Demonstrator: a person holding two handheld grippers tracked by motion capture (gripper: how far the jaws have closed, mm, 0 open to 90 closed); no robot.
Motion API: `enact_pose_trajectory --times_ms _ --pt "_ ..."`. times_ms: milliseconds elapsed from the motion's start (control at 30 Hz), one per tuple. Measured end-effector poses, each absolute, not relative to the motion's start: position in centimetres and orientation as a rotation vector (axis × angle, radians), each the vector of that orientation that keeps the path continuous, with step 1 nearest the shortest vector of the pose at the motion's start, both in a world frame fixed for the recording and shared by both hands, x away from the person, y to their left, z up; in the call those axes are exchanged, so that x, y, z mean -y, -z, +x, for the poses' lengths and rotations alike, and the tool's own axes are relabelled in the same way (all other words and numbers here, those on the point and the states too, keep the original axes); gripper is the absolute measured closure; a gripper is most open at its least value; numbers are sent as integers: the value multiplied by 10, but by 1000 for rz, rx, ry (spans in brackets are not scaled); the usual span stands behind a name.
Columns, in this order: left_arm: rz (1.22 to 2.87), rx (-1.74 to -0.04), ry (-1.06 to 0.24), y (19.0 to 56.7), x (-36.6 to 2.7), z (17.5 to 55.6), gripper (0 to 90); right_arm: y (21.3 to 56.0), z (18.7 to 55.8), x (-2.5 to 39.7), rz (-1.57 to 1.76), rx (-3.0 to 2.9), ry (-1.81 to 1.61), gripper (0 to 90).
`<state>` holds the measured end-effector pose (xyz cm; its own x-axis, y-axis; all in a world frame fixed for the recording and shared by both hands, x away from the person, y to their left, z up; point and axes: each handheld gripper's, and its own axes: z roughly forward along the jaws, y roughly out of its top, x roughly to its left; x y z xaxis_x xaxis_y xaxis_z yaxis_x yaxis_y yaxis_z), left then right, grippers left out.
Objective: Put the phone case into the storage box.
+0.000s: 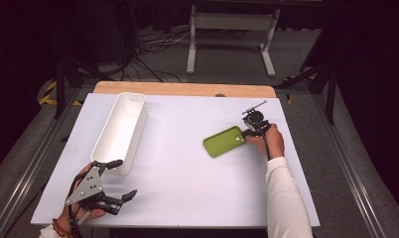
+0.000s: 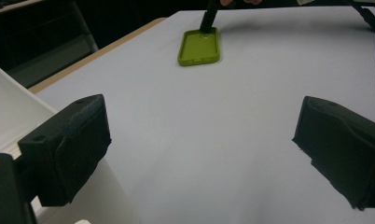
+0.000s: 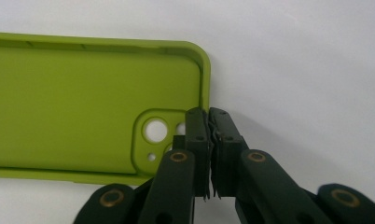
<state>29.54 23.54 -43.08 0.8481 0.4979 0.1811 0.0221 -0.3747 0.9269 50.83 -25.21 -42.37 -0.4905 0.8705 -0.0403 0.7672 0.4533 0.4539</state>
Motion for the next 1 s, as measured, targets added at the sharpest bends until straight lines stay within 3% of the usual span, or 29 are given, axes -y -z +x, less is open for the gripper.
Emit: enact_pose_trajectory --times_ms 1000 --pt "1915 -387 -527 430 -234 296 47 418 483 242 1193 -2271 -591 894"
